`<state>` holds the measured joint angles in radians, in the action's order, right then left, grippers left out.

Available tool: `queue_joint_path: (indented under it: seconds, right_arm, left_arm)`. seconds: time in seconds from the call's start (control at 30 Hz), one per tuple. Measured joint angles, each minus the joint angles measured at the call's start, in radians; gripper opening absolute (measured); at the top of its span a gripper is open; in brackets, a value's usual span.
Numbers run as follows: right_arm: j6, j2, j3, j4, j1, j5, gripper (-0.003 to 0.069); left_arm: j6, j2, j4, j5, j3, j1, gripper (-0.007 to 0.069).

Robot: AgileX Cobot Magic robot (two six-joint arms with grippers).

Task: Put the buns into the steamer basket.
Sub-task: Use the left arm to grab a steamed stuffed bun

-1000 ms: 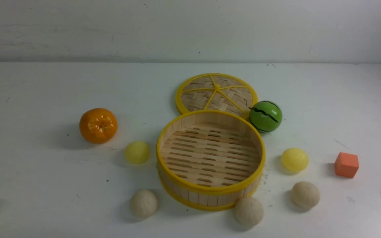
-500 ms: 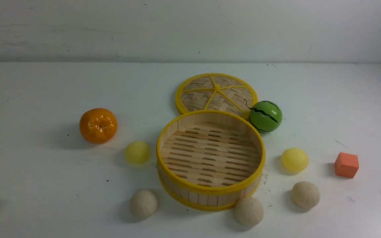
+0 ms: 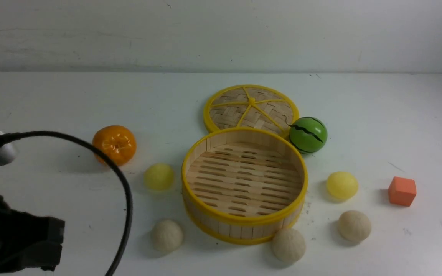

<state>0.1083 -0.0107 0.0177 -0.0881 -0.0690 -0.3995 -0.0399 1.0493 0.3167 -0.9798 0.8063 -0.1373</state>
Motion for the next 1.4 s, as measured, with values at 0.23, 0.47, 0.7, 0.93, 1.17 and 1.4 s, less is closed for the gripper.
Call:
queue_joint_path:
  seconds: [0.23,0.47,0.7,0.93,1.17,1.4]
  right_arm:
    - [0.0,0.0,0.0,0.0,0.0,0.0,0.0241]
    - [0.0,0.0,0.0,0.0,0.0,0.0,0.0241]
    - [0.0,0.0,0.0,0.0,0.0,0.0,0.0241]
    - [0.0,0.0,0.0,0.0,0.0,0.0,0.0241]
    - [0.0,0.0,0.0,0.0,0.0,0.0,0.0241]
    - [0.0,0.0,0.0,0.0,0.0,0.0,0.0241]
  left_arm:
    - [0.02,0.292,-0.04,-0.002,0.145,-0.219,-0.0013]
    - [0.013,0.411,-0.071,-0.01,0.294,-0.309,-0.0013]
    - [0.033,0.555,-0.173,-0.004,0.369,-0.343,-0.0013]
    - [0.019,0.619,-0.238,0.01,0.391,-0.451,-0.0013]
    - [-0.009,0.624,-0.258,0.065,0.4,-0.393,-0.0007]
    - [-0.009,0.675,-0.265,0.125,0.4,-0.379,0.0143]
